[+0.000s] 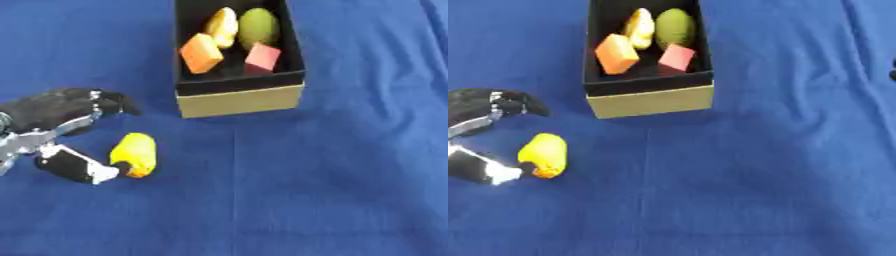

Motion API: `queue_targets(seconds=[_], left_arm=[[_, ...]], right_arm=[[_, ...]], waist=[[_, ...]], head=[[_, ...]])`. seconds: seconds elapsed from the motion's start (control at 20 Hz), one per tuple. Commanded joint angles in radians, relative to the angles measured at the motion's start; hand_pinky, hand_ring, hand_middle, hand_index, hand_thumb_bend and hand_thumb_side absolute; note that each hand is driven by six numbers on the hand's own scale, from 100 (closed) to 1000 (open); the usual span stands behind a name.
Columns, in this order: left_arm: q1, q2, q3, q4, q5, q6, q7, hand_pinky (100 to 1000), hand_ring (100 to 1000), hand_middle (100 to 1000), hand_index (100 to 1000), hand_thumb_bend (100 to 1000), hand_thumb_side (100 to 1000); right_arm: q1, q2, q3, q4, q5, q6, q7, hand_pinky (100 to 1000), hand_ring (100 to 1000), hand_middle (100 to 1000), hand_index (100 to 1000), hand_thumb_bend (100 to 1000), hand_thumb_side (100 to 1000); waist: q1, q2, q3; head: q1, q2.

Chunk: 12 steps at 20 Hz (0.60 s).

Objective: Pick up objects on the table and place them in the box.

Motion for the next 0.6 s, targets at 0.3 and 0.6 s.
queue_targets(seconds=[0.3,0.6], left_arm=[[-0.037,-0.012,-0.026,0.068,-0.005,-0.028,-0.121,842,769,712,850,337,383],[-0.052,-0.028,-0.035,0.093,-0.031,-0.059,-0.211,811,715,626,773,242,305]], right_arm=[[-0.017,0.0,0.0,-0.01,0.008,0.009,-0.005,774,786,731,820,100,539],[-0.023,0.007,0.002,-0.01,0.003,0.013,-0.007,774,786,730,821,100,541]], waist=[[0.0,-0.006,-0.009],[-0.001,-0.002,-0.011]], head=[[0.005,-0.018],[0.003,-0.019]])
